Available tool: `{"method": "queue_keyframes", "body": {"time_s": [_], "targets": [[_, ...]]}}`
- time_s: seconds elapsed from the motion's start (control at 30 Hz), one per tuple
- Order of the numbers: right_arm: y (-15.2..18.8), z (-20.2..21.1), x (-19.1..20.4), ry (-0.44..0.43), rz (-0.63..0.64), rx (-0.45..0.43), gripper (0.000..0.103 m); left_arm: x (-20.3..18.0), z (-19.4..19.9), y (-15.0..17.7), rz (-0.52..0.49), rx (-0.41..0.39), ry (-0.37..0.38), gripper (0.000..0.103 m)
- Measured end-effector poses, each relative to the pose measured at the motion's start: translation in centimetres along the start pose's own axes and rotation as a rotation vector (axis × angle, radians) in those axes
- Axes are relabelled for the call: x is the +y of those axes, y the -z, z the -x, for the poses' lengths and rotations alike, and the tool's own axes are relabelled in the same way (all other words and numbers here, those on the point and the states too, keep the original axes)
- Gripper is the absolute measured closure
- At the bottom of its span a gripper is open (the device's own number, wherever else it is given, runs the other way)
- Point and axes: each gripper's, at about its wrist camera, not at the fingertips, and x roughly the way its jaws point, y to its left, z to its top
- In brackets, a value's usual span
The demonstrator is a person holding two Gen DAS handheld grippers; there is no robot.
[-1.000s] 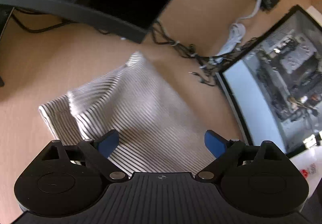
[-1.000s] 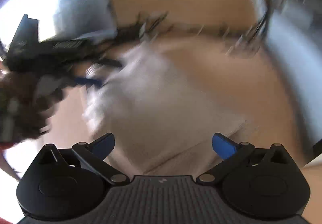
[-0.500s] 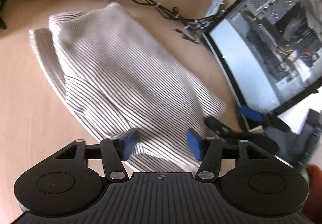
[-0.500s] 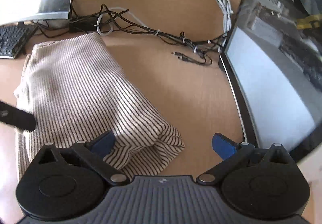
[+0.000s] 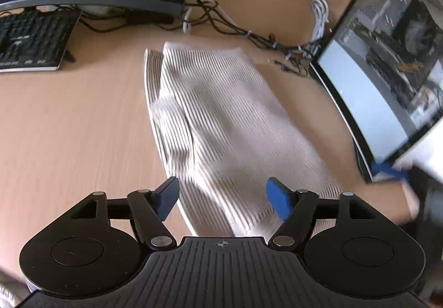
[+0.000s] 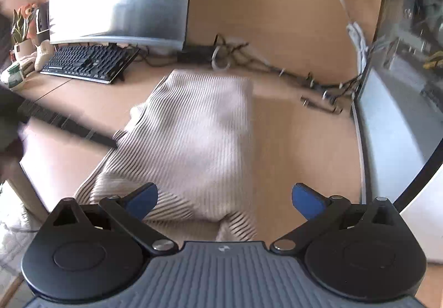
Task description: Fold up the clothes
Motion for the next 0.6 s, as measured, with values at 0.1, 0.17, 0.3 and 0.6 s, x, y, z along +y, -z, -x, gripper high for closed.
{"method": "queue_keyframes", "body": {"time_s": [0.1, 0.17, 0.3, 0.6], "targets": [[-0.1, -1.2, -0.1, 0.016, 0.047, -0.02, 0.0, -1.6, -0.2, 1.5, -0.042, 0.0, -0.117, 0.028], [0.4, -3.1, 0.4, 0.01, 0.092, 0.017, 0.0, -2.0, -0.2, 1.9, -0.043, -0.009, -0.161, 0.028], [2.2, -4.5, 1.1, -0.053, 0.096, 0.081, 0.0, -2.0, 0.4, 2.4, -0.045, -0.022, -0.188, 0.027], [1.0, -1.7, 1.1, -0.07, 0.166, 0.006, 0.011, -1.5, 1.8, 3.2, -0.035, -0.036, -0.21, 0.023]]}}
